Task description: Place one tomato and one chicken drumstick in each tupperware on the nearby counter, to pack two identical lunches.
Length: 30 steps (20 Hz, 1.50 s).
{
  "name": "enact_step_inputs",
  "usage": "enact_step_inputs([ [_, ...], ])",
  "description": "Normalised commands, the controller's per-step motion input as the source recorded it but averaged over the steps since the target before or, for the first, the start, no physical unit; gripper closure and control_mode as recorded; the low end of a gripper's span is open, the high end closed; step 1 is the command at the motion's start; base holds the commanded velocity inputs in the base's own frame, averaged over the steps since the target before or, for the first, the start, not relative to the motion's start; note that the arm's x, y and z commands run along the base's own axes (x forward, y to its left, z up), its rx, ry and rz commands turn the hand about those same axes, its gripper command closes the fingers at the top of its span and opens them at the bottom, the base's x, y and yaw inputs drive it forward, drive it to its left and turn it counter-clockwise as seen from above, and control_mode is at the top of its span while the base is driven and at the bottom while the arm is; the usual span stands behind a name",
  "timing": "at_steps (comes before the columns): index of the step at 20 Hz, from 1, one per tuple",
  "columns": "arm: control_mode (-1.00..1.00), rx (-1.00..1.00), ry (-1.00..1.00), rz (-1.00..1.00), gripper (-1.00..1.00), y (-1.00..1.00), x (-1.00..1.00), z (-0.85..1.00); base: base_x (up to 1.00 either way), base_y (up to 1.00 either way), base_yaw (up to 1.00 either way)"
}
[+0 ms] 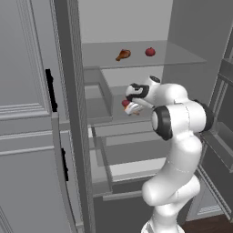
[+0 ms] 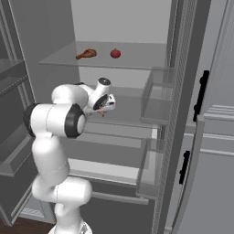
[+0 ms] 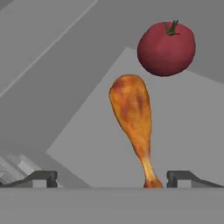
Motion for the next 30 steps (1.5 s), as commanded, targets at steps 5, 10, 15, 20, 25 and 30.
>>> enact_step_inputs([
  [5, -1.0, -0.03, 0.03, 0.1, -1.0, 0.0, 0.67, -0.42, 0.0, 0.0, 0.0],
  [10, -1.0, -0.07, -0.01, 0.08, -1.0, 0.0, 0.56, -0.51, 0.0, 0.0, 0.0],
  [15, -1.0, -0.21, -0.01, 0.03, 1.0, 0.4, -0.06, -0.89, 0.0, 0.0, 0.0],
  [20, -1.0, -0.07, 0.0, 0.0, 1.0, 0.12, -0.98, -0.42, 0.0, 0.0, 0.0],
  [25, -1.0, 0.0, 0.06, 0.0, 1.0, 0.0, -1.0, -0.06, 0.0, 0.0, 0.0],
  [30, -1.0, 0.0, 0.03, 0.01, 1.0, 0.0, -0.98, 0.03, 0.0, 0.0, 0.0],
])
